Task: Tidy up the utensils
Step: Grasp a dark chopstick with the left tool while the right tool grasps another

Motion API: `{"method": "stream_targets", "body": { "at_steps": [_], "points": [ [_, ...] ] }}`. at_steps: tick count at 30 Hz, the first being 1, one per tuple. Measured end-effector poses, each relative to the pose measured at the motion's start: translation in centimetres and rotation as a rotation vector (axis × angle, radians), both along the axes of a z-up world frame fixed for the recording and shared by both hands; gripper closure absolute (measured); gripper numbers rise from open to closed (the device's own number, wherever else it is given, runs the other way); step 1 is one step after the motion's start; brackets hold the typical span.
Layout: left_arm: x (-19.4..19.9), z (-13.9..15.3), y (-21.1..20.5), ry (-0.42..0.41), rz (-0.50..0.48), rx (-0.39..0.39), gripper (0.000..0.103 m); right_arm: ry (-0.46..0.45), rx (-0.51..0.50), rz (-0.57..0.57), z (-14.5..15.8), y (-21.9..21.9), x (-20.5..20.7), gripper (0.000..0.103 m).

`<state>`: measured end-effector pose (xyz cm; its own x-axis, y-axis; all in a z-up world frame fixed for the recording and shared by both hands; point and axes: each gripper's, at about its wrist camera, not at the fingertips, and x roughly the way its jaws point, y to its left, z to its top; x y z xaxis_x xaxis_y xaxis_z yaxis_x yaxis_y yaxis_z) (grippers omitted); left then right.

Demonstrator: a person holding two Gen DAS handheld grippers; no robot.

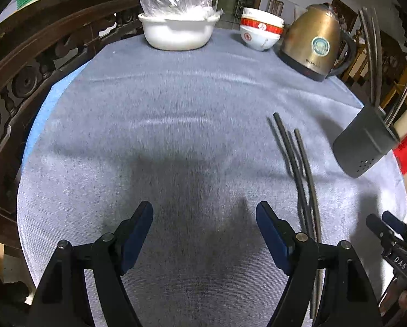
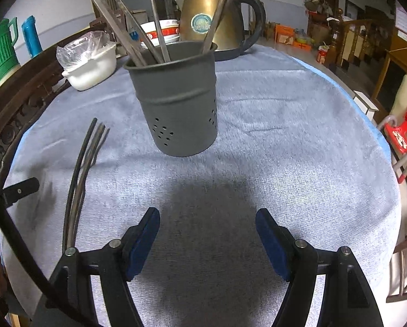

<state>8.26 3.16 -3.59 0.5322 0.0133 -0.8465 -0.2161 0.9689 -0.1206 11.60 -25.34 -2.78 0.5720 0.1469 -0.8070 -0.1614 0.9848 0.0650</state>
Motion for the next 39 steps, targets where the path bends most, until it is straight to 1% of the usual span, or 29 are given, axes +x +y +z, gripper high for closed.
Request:
{"method": "stream_targets", "body": {
  "at_steps": [4,7,11,12,14,15,17,18,21,22,23,24,25,26,30,32,34,35,37,39],
  "points": [
    [0.0,-1.0,-0.1,0.021,-0.003,0.011,0.025,0.012,-0.008,-0.003,-0.4,0.1,0.1,0.027],
    [-0.2,-1.2,-0.5,0.008,-0.012,0.057,0.024,0.014,-0.022,-0.005,-0.8,0.2,0.0,0.027],
    [-0.3,-1.5,-1.2,0.007,-0.034,0.106,0.02,0.017,-0.049,0.004,-1.0,0.6,-0.1,0.024],
    [-0.4,-1.6,-1.5,0.004,-0.038,0.119,0.018,0.019,-0.054,0.005,-1.0,0.7,-0.1,0.023],
    [-0.6,-1.7,-1.5,-0.002,-0.032,0.119,0.015,0.028,-0.057,0.003,-1.0,0.8,-0.1,0.023],
    [-0.6,-1.8,-1.4,-0.004,-0.029,0.121,0.013,0.036,-0.041,0.002,-0.8,0.7,-0.1,0.023],
    [-0.8,-1.9,-1.3,-0.004,-0.024,0.121,0.011,0.055,0.044,0.016,-0.1,0.6,-0.1,0.024],
    [-1.0,-1.9,-1.2,-0.006,-0.023,0.122,0.011,0.06,0.068,0.03,0.2,0.8,-0.2,0.024],
    [-1.6,-2.0,-1.1,-0.015,-0.025,0.124,0.009,0.067,0.147,0.109,1.8,2.7,-0.2,0.025],
    [-1.7,-2.0,-1.1,-0.019,-0.027,0.125,0.009,0.078,0.177,0.137,2.1,3.6,0.0,0.027],
    [-1.8,-2.0,-1.1,-0.022,-0.03,0.127,0.008,0.09,0.196,0.153,2.2,4.3,0.3,0.037],
    [-2.0,-2.1,-1.0,-0.025,-0.03,0.126,0.007,0.112,0.22,0.175,2.2,5.3,0.8,0.044],
    [-2.0,-2.1,-1.0,-0.027,-0.03,0.126,0.006,0.139,0.237,0.189,2.0,6.3,1.3,0.059],
    [-2.1,-2.1,-0.9,-0.029,-0.03,0.126,0.006,0.164,0.247,0.199,1.7,7.2,1.8,0.066],
    [-2.3,-2.2,-0.8,-0.038,-0.036,0.127,0.004,0.225,0.261,0.204,0.3,9.4,2.7,0.067],
    [-2.3,-2.3,-0.7,-0.043,-0.035,0.129,0.004,0.251,0.251,0.196,-0.7,10.1,2.9,0.08],
    [-2.3,-2.3,-0.7,-0.044,-0.036,0.128,0.003,0.246,0.239,0.185,-1.0,10.0,3.1,0.088],
    [-2.3,-2.3,-0.7,-0.043,-0.036,0.128,0.003,0.253,0.241,0.186,-1.0,10.0,3.1,0.095],
    [-2.3,-2.3,-0.7,-0.04,-0.036,0.128,0.003,0.264,0.239,0.193,-1.0,10.0,3.0,0.095],
    [-2.1,-2.2,-0.7,-0.023,-0.04,0.123,0.003,0.261,0.205,0.195,-0.8,9.6,2.8,0.095]
  ]
}}
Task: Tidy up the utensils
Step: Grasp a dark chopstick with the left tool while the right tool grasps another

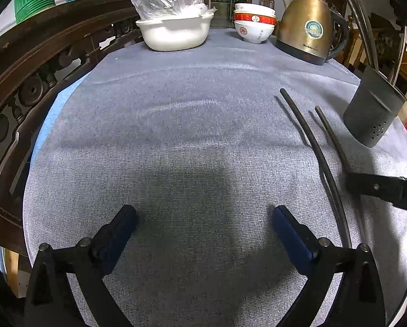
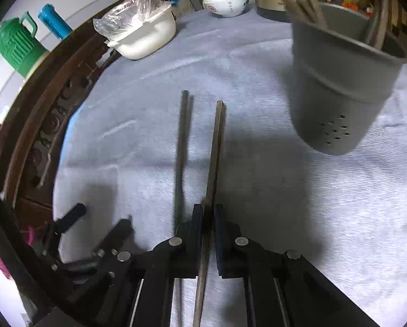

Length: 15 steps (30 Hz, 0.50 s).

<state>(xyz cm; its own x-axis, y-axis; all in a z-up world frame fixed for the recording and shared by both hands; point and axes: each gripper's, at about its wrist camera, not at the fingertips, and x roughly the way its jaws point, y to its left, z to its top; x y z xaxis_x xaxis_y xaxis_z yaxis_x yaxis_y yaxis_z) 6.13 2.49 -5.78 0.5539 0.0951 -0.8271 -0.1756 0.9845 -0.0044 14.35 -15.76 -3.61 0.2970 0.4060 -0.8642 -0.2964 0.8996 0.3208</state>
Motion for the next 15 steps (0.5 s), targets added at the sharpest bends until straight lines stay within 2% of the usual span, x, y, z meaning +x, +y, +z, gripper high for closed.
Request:
{"method": "stream_targets", "body": {
  "at_steps": [2,6,10,12,15],
  "points": [
    [0.3,0.2,0.0,0.039,-0.006,-0.016,0.003,0.008,-0.014,0.003,0.0,-0.8,-0.2,0.095],
    [1.3,1.8,-0.1,0.088,-0.002,-0.163,0.004,0.015,-0.042,-0.003,0.3,-3.3,-0.6,0.095],
    [3.0,3.1,-2.7,0.117,-0.028,-0.18,0.006,0.023,-0.026,-0.024,0.1,-5.7,-1.3,0.095],
    [4.1,3.1,-4.2,0.149,-0.043,-0.191,0.022,0.023,-0.011,-0.039,0.1,-7.0,-1.6,0.095],
    [5.6,2.2,-6.6,0.207,-0.064,-0.147,0.026,0.023,0.017,-0.059,-0.1,-8.7,-1.8,0.095]
  ]
}}
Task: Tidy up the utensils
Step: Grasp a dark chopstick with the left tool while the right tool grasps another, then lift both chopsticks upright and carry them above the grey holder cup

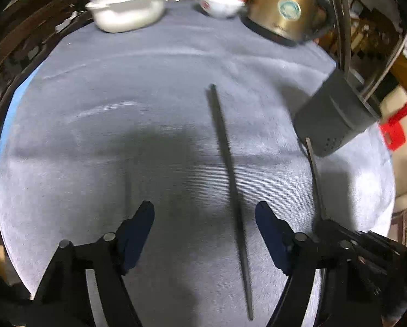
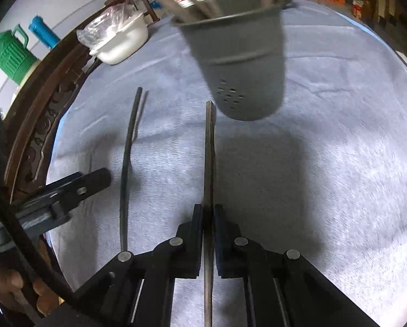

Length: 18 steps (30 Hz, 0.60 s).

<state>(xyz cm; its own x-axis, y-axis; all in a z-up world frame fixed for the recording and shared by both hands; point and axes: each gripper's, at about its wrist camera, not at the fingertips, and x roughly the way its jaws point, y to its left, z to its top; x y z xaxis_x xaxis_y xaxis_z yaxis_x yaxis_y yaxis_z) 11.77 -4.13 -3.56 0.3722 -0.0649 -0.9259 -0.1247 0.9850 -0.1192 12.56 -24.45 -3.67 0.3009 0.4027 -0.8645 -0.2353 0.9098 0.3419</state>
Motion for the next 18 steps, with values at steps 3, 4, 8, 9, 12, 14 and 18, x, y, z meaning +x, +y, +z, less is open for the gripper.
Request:
{"method": "stream_targets", "body": {
  "at_steps": [3,4,8,9,12,14,18],
  "points": [
    [0.2,-0.7,-1.5,0.014,-0.031,0.071,0.034,-0.002,0.021,-0.006,-0.1,-1.1,0.0,0.095],
    [0.0,-0.6,-1.7,0.009,-0.042,0.096,0.041,-0.003,0.024,-0.004,-0.1,-1.4,0.0,0.095],
    [-0.8,0.0,-0.9,0.031,-0.092,0.105,0.095,-0.004,0.017,0.011,-0.1,-1.2,0.2,0.095],
    [-1.3,0.1,-0.5,0.041,-0.112,0.092,0.096,-0.003,0.012,0.016,-0.1,-1.2,0.1,0.095],
    [-3.2,0.2,0.4,0.066,-0.153,0.105,0.096,0.007,-0.016,0.044,0.0,-0.7,0.1,0.095],
    [-4.2,0.3,0.8,0.083,-0.163,0.074,0.096,0.015,-0.038,0.07,0.0,-0.6,-0.1,0.095],
    [-4.9,1.1,0.6,0.078,-0.179,0.036,0.078,0.041,-0.056,0.089,0.0,-0.4,0.2,0.093]
  ]
}}
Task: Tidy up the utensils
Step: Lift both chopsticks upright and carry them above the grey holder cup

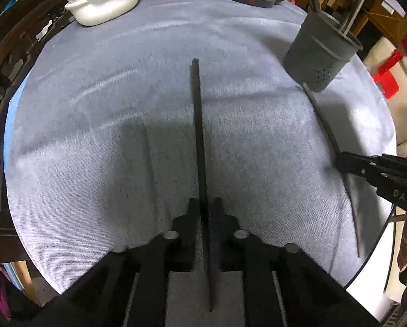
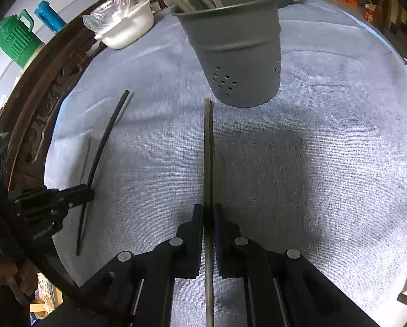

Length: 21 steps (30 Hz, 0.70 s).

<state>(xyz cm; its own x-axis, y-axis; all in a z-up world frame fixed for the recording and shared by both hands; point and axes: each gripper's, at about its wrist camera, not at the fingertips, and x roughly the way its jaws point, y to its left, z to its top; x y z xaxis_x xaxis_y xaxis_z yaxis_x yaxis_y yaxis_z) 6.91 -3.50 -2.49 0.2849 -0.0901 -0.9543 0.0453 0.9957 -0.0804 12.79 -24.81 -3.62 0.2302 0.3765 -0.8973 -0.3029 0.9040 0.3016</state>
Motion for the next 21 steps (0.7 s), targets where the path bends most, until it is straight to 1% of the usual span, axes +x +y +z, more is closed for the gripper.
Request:
{"method": "stream_targets", "body": {
  "at_steps": [2,4,5,8,11,12,13,14,16,17,19,21],
  "points": [
    [0.6,1.2,0.4,-0.025,0.027,-0.037,0.066,-0.001,-0.01,0.001,0.5,0.3,0.5,0.093],
    [1.6,2.2,0.6,-0.048,0.052,-0.049,0.064,-0.017,-0.013,-0.014,1.2,0.4,1.2,0.093],
    [2.3,2.3,0.5,-0.049,0.056,-0.041,0.062,-0.024,-0.016,-0.02,1.5,0.5,1.5,0.093],
    [4.4,1.6,0.3,-0.011,0.076,-0.014,0.062,-0.018,-0.041,-0.025,1.7,1.4,2.9,0.093],
    [5.6,-0.2,-0.2,0.056,0.071,0.007,0.063,0.018,-0.099,-0.006,0.5,2.6,3.9,0.092],
    [5.5,-0.1,-0.5,0.037,0.054,0.031,0.076,0.03,-0.103,-0.007,0.1,2.7,4.0,0.092],
    [5.7,-0.3,-0.6,0.042,0.042,0.044,0.091,0.006,-0.108,-0.002,0.2,2.8,4.0,0.092],
    [5.4,-0.2,-0.5,0.046,0.04,0.051,0.096,0.005,-0.119,0.011,0.2,2.9,4.0,0.092],
    [5.0,-0.2,0.0,0.068,0.036,0.002,0.096,0.013,-0.127,0.021,0.1,2.9,3.9,0.094],
    [4.4,-0.2,0.4,0.077,0.037,-0.016,0.096,0.015,-0.143,0.043,0.1,2.9,3.8,0.095],
    [3.3,-0.3,1.1,0.093,0.034,-0.038,0.096,0.022,-0.16,0.064,0.1,2.9,3.7,0.095],
    [2.7,-0.2,1.1,0.116,0.031,-0.045,0.096,0.039,-0.147,0.064,0.0,2.5,3.9,0.093]
  ]
}}
